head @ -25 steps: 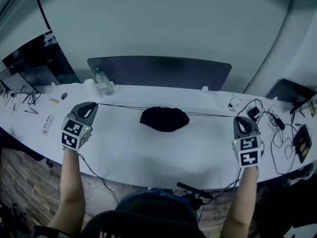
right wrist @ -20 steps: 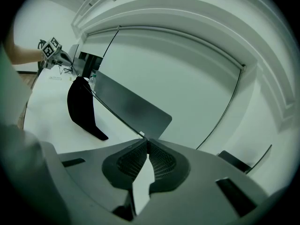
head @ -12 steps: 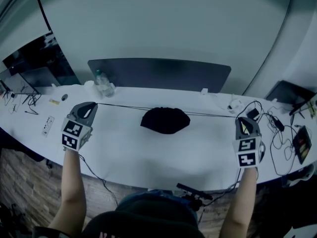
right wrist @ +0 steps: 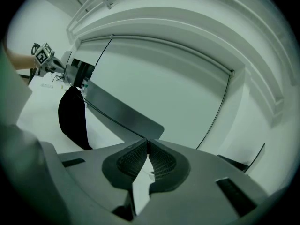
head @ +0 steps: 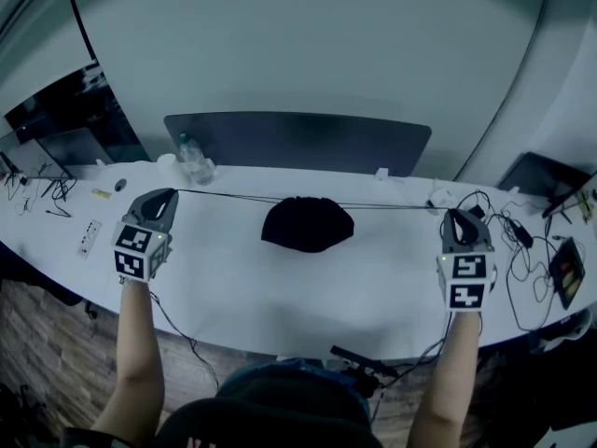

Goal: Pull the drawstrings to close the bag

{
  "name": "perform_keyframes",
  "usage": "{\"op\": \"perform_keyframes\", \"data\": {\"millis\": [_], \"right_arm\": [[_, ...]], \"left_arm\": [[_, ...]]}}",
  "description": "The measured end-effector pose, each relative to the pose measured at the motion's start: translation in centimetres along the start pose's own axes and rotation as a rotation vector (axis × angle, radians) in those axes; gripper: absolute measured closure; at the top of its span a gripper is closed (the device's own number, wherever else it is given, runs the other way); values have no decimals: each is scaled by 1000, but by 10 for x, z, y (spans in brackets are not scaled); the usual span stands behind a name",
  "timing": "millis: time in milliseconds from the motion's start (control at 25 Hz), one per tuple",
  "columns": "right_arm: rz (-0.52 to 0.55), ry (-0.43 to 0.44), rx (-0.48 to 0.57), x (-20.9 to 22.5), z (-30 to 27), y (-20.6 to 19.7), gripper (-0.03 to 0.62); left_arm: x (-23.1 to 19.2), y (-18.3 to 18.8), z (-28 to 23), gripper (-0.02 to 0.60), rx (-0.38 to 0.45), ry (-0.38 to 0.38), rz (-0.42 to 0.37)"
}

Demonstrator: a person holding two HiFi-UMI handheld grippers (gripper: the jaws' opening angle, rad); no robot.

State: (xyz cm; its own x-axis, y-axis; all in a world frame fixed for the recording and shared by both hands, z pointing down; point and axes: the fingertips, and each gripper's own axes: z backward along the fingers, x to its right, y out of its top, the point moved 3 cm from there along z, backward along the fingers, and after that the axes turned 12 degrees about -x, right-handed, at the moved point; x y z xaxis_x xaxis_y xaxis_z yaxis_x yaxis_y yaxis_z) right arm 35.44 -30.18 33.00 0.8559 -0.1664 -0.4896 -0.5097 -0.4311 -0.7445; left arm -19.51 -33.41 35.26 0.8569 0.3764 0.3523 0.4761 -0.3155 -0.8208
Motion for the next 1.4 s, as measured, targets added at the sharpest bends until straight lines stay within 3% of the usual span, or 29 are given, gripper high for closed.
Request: {"op": "perform_keyframes", "data": {"millis": [280, 400, 720, 1160, 1400], "right_arm": [[-175, -88, 159, 29, 19, 49, 586], [-254, -77, 226, 38, 26, 64, 586], [-326, -14, 306, 26, 40, 76, 586], [-337, 96, 366, -24, 47, 91, 586], [-351, 160, 398, -48, 52, 100, 585]], "left_arm": [[-25, 49, 12, 569, 118, 134, 124], [-30, 67, 16, 569, 158, 158, 154], [-19, 86, 26, 569, 266, 132, 282], [36, 100, 24, 569, 316, 11, 342], [67, 113, 26, 569, 343, -33, 335]]}}
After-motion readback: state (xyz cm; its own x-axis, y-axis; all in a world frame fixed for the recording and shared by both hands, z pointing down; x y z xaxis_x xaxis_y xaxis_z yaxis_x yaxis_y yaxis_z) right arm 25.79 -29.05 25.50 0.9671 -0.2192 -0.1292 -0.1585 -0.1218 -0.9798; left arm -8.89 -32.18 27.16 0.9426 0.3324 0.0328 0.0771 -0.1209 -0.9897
